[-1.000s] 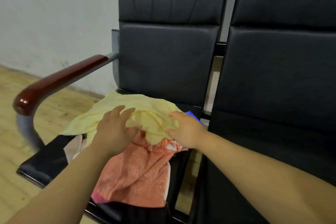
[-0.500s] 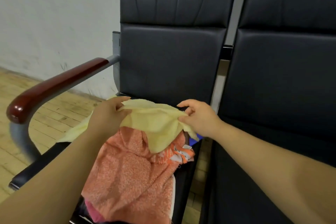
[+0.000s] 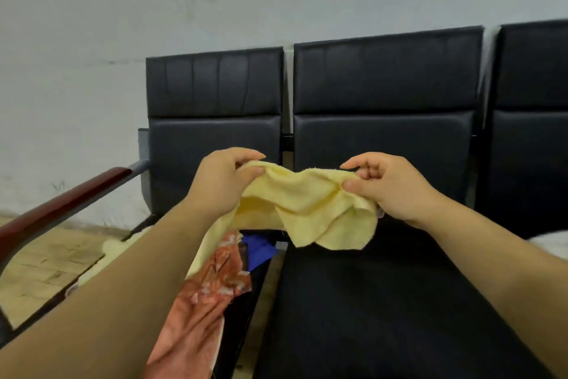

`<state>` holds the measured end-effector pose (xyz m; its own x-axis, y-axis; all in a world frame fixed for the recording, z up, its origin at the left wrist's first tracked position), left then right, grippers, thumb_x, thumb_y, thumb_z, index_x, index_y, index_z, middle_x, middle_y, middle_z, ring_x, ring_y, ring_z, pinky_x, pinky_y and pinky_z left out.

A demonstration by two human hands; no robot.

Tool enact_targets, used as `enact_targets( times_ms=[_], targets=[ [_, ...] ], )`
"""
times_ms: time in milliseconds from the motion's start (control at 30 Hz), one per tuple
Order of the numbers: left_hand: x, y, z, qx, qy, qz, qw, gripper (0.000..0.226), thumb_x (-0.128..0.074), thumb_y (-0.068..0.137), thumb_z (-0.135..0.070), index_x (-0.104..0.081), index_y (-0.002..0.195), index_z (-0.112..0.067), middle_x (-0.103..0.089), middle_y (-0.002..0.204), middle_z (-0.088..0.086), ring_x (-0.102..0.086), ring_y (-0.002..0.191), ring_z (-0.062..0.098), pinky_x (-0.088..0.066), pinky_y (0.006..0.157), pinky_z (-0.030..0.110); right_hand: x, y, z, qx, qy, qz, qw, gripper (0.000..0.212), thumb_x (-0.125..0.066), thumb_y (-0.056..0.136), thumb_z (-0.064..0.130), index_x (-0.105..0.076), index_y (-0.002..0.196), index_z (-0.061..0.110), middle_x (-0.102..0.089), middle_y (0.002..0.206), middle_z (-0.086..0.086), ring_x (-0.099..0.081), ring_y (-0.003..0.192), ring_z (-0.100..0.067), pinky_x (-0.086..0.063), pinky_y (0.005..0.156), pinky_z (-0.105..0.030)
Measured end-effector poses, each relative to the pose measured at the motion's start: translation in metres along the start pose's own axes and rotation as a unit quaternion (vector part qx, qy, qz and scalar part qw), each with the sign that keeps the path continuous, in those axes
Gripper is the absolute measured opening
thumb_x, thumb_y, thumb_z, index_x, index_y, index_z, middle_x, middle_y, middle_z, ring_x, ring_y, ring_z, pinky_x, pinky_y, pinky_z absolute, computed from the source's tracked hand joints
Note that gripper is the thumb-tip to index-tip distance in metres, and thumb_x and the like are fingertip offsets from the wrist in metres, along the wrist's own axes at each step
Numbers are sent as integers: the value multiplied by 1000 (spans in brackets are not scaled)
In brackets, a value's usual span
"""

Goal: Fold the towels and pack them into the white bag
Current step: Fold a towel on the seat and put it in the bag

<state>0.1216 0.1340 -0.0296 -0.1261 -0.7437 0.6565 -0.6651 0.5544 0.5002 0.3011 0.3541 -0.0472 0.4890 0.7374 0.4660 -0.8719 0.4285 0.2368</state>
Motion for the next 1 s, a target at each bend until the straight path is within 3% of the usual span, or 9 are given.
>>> enact_targets(
  times_ms=[200,333,433,567,633,700,800,867,1000],
  targets=[
    [-127,-35,-76,-36,-40,198,979,17,-68,96,-32,-74,111,-36,-67,104,-28,-58,100,-13,-42,84,8,87,-100,-77,-89,-80,15,993,24,-79,87,21,-69,105,35,-73,85,4,-69,68,-11,-50,52,-19],
    [-225,-80,-78,-31,8,354,935,11,-71,93,-33,-77,100,-37,-70,102,-25,-63,98,-6,-51,90,21,97,-151,-166,-198,-128,94,967,19,-80,85,22,-71,100,29,-74,85,-7,-65,66,-9,-51,58,-21],
    [-278,-112,-62,-2,30,421,907,8,-71,92,-33,-75,94,-39,-70,102,-22,-64,98,-1,-52,88,22,87,-174,-224,-256,-143,133,947,19,-81,81,25,-73,98,30,-74,83,4,-68,74,-7,-54,66,-21],
    [-317,-136,-47,-6,118,414,903,30,-71,92,-33,-68,121,-34,-59,118,-12,-56,114,11,-49,98,31,75,-182,-258,-254,-173,148,940,26,-75,89,36,-67,113,30,-72,96,11,-67,86,-2,-47,69,-13],
    [-315,-145,-60,-64,138,324,934,43,-73,90,-36,-61,131,-35,-50,122,-11,-46,117,11,-46,101,31,78,-182,-261,-239,-153,136,949,32,-76,87,43,-65,116,33,-73,99,13,-68,89,-1,-54,80,-17],
    [-307,-162,-84,-111,72,255,958,35,-74,89,-38,-64,123,-36,-49,111,-16,-45,107,4,-43,93,20,81,-187,-257,-230,-125,144,954,39,-81,81,44,-63,116,39,-70,105,15,-68,94,0,-57,89,-24],
    [-325,-204,-110,-90,-18,384,919,23,-70,93,-40,-66,115,-37,-55,100,-22,-54,94,-2,-45,83,13,86,-203,-257,-223,-157,190,943,55,-87,74,38,-58,121,45,-62,113,20,-64,99,3,-55,91,-23],
    [-345,-225,-111,-88,-25,450,888,27,-67,94,-41,-65,120,-37,-61,109,-21,-56,97,-3,-48,89,18,87,-212,-257,-206,-209,220,930,62,-87,72,39,-54,123,49,-59,114,25,-59,104,5,-53,91,-21],
    [-364,-230,-97,-88,-4,439,894,33,-61,98,-42,-61,130,-33,-58,125,-18,-50,115,1,-42,101,20,83,-217,-256,-172,-237,196,936,52,-82,78,35,-54,120,48,-59,109,26,-59,102,5,-50,87,-17]
  ],
)
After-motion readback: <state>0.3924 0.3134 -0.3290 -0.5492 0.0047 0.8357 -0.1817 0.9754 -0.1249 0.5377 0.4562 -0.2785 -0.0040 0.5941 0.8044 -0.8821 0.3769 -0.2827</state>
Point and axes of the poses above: each hand's wrist, its own y-axis towards the middle knuckle, its own x-axis out of the back of the hand, z = x × y, the point moved 5 cm from there along y, towards the middle knuckle
